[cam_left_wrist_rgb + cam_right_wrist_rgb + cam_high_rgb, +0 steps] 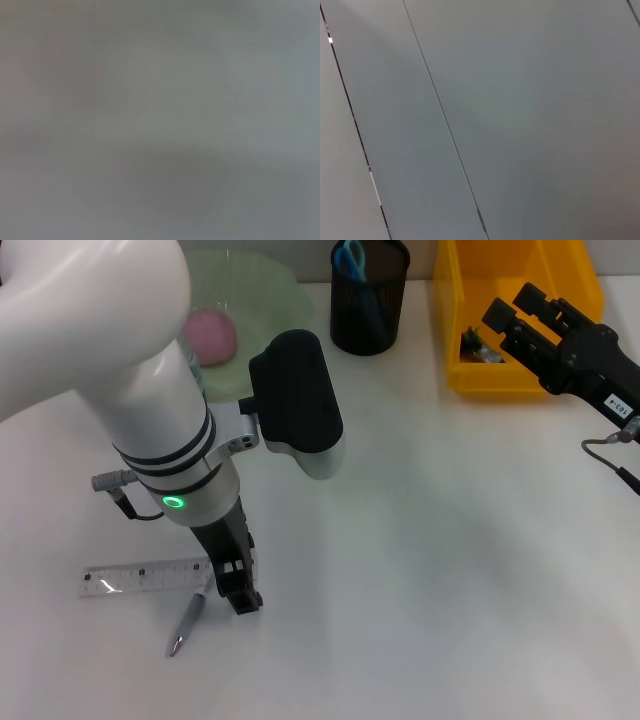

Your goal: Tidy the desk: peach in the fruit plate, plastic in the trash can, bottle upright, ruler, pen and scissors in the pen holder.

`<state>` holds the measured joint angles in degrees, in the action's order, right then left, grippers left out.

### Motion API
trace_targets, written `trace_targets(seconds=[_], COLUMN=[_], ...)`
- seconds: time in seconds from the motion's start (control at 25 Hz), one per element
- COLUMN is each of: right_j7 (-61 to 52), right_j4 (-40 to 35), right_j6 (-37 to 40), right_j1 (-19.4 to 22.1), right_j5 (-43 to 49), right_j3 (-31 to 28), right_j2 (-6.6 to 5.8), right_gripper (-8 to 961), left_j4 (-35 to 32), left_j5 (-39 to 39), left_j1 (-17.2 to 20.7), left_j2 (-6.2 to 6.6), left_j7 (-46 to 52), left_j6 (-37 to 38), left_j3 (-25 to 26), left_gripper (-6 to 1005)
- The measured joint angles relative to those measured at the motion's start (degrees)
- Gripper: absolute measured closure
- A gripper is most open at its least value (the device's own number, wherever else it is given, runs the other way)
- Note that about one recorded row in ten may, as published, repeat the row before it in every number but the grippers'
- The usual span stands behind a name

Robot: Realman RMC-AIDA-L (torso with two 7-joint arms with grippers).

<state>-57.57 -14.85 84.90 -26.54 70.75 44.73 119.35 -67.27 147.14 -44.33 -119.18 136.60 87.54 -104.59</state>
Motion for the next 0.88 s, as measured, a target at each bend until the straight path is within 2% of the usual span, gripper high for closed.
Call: trace_targets(seconds=[0.4, 0.64, 0.88], right_j7=[0.0, 0.0, 0.0], right_j4=[0.0, 0.0, 0.0], right_j6=[0.04, 0.09, 0.15], right_j1=[0.0, 0.0, 0.0], right_j5=[0.0, 0.0, 0.0], right_j3=[0.0, 0.0, 0.0], right_j2=[0.0, 0.0, 0.0], right_gripper=[256, 250, 244], left_j4=[-0.16, -0.28, -0.48], left_j5=[0.91, 0.97, 1.13], left_j1=[-0.06, -0.06, -0.18], left_j2=[0.0, 0.0, 0.0], left_j7=[0.12, 0.15, 0.22], left_j6=[0.06, 0.19, 0.39], left_j3=[-1.16, -1.25, -1.41], left_gripper=[347, 477, 527])
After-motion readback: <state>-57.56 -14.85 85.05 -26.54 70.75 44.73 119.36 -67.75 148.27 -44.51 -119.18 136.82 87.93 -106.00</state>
